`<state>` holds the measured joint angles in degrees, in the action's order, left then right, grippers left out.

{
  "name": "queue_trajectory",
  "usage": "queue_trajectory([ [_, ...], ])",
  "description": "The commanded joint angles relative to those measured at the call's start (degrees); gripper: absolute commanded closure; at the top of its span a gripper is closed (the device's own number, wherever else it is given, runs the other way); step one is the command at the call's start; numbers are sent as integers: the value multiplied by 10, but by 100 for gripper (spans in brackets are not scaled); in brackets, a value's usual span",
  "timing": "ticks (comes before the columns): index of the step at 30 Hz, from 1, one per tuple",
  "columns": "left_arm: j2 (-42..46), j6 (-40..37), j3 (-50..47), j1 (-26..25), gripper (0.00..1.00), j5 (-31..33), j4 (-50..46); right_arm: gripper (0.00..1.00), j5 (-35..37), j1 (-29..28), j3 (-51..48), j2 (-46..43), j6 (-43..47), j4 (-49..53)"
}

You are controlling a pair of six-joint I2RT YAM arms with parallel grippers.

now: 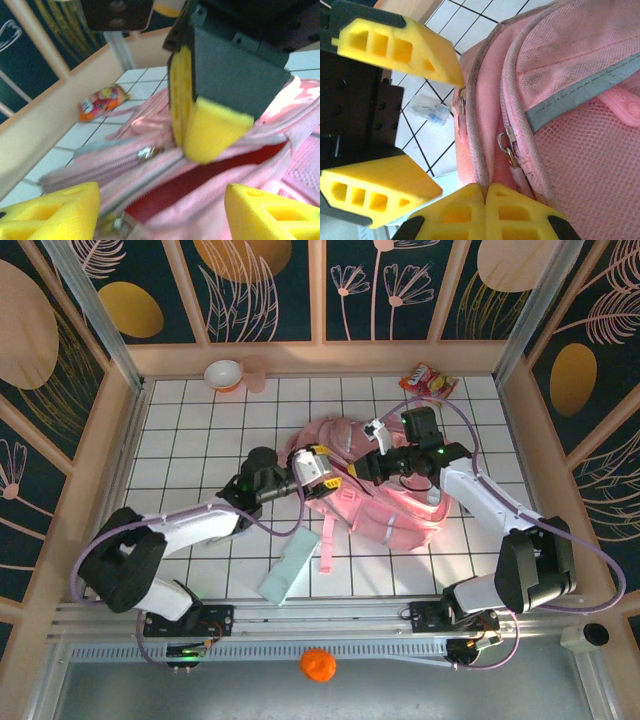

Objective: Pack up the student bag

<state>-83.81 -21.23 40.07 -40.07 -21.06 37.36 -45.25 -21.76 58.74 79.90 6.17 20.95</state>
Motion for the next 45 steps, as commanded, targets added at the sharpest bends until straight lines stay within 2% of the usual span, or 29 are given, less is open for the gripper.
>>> queue_trajectory([
  [1, 52, 11, -35, 2, 30, 101, 14, 100, -21, -5, 20, -15, -11, -48],
  [7, 77, -100, -64, 1, 25, 122, -24, 100, -28, -5, 23, -12, -12, -52],
  [9, 67, -115, -56, 0, 25, 119, -29, 100, -29, -5, 25, -11, -14, -54],
  [18, 9, -56, -22, -35, 29, 152, 21, 100, -33, -8, 24, -11, -19, -59],
  [21, -10, -26, -13, -40, 30, 189, 34, 100, -36, -8, 23, -14, -19, -57],
  [27, -30, 27, -1, -40, 56, 241, 55, 100, -37, -9, 25, -17, -13, -49],
  [35, -34, 44, 5, -40, 90, 247, 46, 100, -33, -8, 28, -22, -6, -39],
  [38, -33, 45, 8, -40, 100, 248, 38, 100, -28, -6, 30, -24, 0, -30],
  [45, -28, 53, 12, -21, 100, 237, 0, 100, -24, 8, 35, -37, 26, 0],
])
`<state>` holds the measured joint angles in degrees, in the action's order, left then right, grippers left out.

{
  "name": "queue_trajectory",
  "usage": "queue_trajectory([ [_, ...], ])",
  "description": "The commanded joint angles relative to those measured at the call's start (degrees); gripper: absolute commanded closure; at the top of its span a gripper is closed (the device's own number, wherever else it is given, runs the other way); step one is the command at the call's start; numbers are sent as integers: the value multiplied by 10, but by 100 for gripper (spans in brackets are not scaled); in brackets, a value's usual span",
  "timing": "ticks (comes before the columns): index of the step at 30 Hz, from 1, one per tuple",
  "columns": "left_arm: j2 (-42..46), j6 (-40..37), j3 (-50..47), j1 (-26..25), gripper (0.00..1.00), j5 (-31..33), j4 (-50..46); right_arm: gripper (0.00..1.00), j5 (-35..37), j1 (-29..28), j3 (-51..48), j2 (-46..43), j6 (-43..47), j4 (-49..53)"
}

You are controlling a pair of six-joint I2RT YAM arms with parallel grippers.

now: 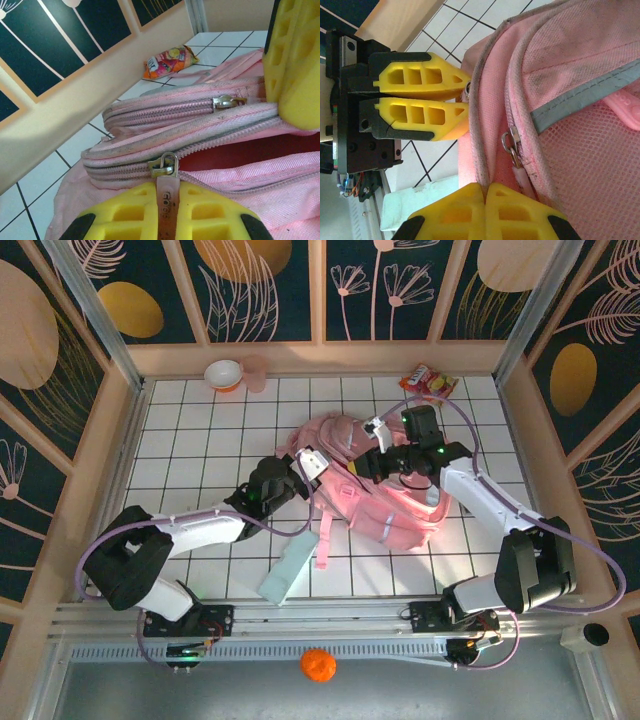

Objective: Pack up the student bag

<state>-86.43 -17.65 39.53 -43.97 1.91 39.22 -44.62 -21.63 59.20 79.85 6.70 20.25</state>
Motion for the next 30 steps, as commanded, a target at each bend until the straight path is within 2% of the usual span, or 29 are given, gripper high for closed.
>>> queue_trajectory([
  [1, 3, 25, 17, 27, 100, -2, -23, 100, -29, 11, 31, -39, 26, 13],
  [7, 30, 43, 13, 85, 100, -91, -49, 100, -13, 32, 41, -44, 58, 51],
  [12, 32, 27, 22, 89, 100, -170, -77, 100, -3, 32, 49, -40, 75, 71],
  [17, 17, 36, 43, 90, 100, -300, -90, 100, 31, 26, 41, -47, 98, 65],
  [19, 11, 43, 55, 90, 100, -336, -95, 84, 84, -1, 37, -52, 89, 41],
  [22, 8, 50, 61, 88, 100, -354, -97, 63, 160, -54, 32, -52, 86, 9],
  [26, 8, 48, 66, 87, 100, -363, -110, 55, 230, -92, 31, -37, 73, -24],
  [30, 10, 44, 65, 86, 100, -361, -123, 50, 251, -117, 40, -7, 81, -16],
])
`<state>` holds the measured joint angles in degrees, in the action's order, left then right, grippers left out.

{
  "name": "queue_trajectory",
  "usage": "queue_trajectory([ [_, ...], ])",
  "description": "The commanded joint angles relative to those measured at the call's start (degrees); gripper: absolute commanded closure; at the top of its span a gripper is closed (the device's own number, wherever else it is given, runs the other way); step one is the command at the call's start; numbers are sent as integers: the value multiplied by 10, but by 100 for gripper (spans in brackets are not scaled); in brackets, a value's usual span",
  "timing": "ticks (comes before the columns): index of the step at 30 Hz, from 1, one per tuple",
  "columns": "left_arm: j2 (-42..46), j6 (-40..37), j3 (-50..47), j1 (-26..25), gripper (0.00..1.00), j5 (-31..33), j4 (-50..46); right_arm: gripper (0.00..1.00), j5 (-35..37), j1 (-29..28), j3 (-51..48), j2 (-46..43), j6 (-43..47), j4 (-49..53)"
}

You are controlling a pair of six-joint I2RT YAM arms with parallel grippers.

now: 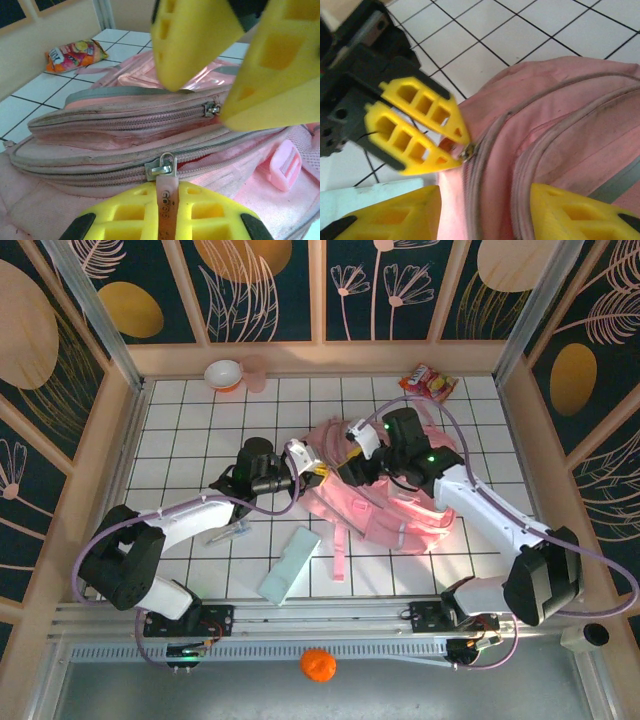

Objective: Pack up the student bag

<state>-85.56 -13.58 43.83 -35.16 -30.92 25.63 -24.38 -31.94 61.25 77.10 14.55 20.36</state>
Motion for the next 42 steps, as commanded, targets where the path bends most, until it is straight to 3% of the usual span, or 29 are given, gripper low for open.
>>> queue_trajectory([
  [1, 3, 4, 22, -2, 100, -34, 13, 50, 53, -19, 21, 28, 6, -13],
  [9, 11, 23, 23, -2, 100, -30, 18, 51, 52, -27, 30, 81, 19, 11],
  [11, 10, 32, 23, -2, 100, -17, 20, 63, 57, -27, 35, 86, 24, 19],
  [14, -3, 46, 32, 2, 100, 47, 1, 90, 56, -27, 35, 75, 42, 33],
  [16, -19, 54, 46, 13, 100, 70, -25, 100, 41, -26, 29, 58, 66, 43],
  [25, -49, 42, 92, 57, 100, 67, -80, 100, -7, -29, -28, -40, 199, 95],
  [35, -74, 10, 115, 72, 100, 77, -137, 100, 23, -23, -25, -98, 209, 184],
  [38, -79, 11, 131, 72, 100, 35, -142, 100, 56, -19, -29, -114, 179, 190],
  [39, -80, 13, 133, 73, 100, 5, -144, 96, 80, -21, -28, -116, 155, 182],
  [42, -78, 27, 127, 71, 100, -66, -127, 63, 155, -39, -11, -95, 39, 152],
])
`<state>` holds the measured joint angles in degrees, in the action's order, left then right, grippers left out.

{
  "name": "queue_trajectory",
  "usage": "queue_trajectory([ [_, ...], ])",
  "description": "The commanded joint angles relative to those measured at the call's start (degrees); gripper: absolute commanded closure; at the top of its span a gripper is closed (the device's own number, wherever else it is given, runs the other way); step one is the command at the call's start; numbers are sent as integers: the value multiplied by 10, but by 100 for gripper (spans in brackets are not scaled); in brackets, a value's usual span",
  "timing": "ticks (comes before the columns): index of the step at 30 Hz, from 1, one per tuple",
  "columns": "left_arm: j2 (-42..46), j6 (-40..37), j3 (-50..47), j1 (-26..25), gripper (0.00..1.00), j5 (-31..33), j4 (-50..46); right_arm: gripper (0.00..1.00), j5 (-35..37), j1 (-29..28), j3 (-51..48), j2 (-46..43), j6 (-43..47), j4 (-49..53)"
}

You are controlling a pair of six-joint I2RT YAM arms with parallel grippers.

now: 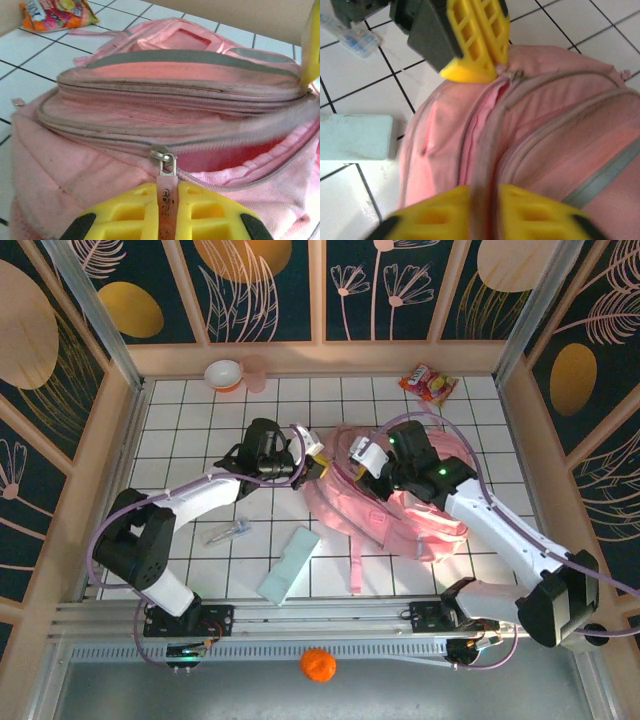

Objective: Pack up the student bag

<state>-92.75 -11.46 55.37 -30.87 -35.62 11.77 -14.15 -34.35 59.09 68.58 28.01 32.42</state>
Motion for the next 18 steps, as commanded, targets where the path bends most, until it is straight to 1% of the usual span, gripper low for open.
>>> queue_trajectory([
  [1, -4, 12, 7, 27, 100, -26, 20, 56, 86, -30, 18, 2, -143, 16],
  [4, 4, 14, 7, 27, 100, -35, 21, 49, 139, -84, 32, 44, -200, -5],
  [7, 12, 6, 7, 27, 100, -37, 9, 46, 186, -127, 36, 86, -226, -38],
  [11, 20, -5, 7, 27, 100, -48, -3, 44, 204, -137, 42, 130, -242, -75],
  [15, 26, -11, 7, 27, 100, -66, -10, 45, 255, -134, 54, 155, -237, -103],
  [16, 27, -12, 7, 27, 100, -66, -12, 46, 262, -131, 57, 158, -234, -107],
  [17, 28, -12, 7, 27, 100, -61, -15, 53, 266, -127, 60, 160, -231, -110],
  [18, 27, -10, 7, 27, 100, -48, -19, 65, 267, -123, 62, 159, -227, -112],
])
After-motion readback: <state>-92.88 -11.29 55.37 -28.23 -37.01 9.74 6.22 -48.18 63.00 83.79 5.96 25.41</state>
